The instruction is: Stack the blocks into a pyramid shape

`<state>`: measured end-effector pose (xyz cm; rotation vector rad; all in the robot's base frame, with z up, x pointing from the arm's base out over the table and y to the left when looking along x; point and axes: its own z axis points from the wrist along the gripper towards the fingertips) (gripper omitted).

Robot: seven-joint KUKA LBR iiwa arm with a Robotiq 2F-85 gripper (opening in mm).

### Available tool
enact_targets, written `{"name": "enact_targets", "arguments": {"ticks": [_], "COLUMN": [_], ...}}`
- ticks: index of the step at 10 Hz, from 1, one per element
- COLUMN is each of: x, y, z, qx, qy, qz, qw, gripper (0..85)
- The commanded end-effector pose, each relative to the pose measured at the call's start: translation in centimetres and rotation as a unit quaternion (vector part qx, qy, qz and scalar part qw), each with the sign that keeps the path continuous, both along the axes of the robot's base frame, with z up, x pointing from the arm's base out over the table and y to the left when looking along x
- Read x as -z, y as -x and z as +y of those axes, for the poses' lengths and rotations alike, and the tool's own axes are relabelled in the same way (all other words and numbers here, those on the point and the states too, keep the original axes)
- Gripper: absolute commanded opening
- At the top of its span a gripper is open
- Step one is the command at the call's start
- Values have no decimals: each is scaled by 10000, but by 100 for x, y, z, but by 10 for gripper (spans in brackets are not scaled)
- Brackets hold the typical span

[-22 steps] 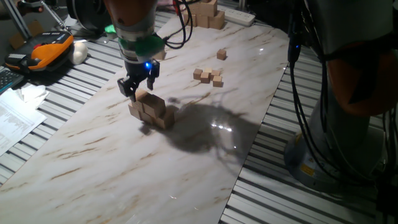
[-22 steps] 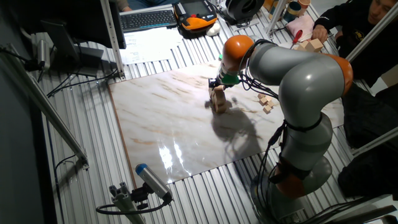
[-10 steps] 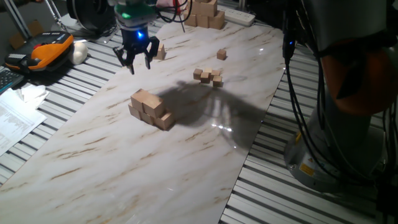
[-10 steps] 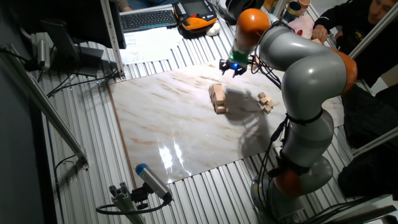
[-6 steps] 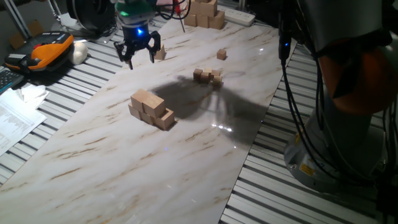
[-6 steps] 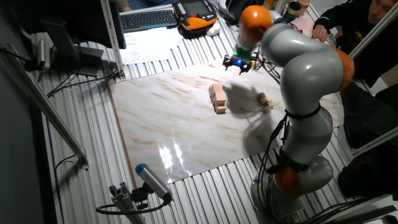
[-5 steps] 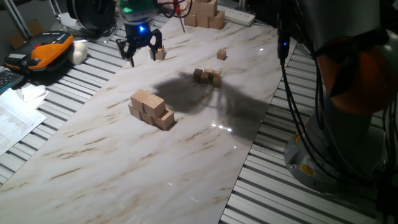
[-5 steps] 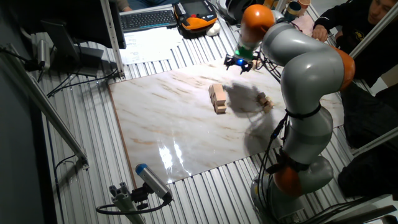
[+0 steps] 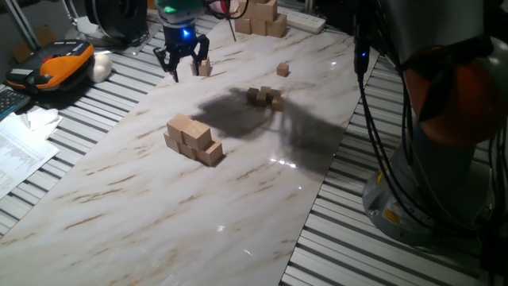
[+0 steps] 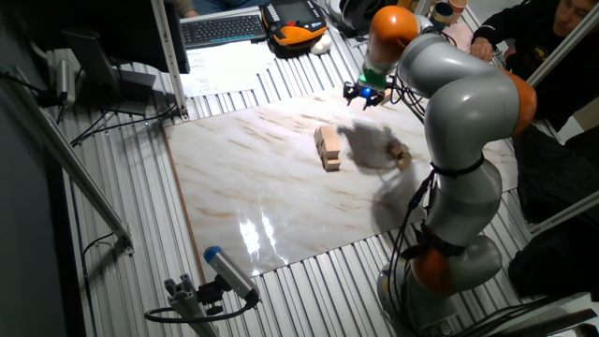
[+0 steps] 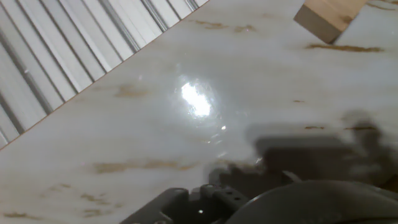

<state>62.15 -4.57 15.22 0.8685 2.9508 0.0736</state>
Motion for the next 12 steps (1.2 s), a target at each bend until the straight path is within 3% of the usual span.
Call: {"name": "enact_targets", "arguments": {"ticks": [1, 2, 3, 5, 6, 7, 9, 10, 11, 12], "x": [0, 0, 0, 0, 0, 0, 0, 0, 6, 21], "y": [-1, -1, -1, -1, -1, -1, -1, -1, -26, -85], "z": [2, 2, 2, 2, 2, 2, 2, 2, -35, -112], "qx": [-106, -24, 197, 859, 1090, 1258, 1586, 1749, 1910, 2071], "qy": [-153, -345, -355, -142, -75, -66, 158, 241, 392, 443], "qz": [102, 128, 89, 95, 104, 102, 75, 99, 131, 137], "qw": [9998, 9993, 9991, 9962, 9940, 9920, 9872, 9842, 9807, 9772], "gripper": [170, 170, 170, 170, 340, 340, 340, 510, 510, 510]}}
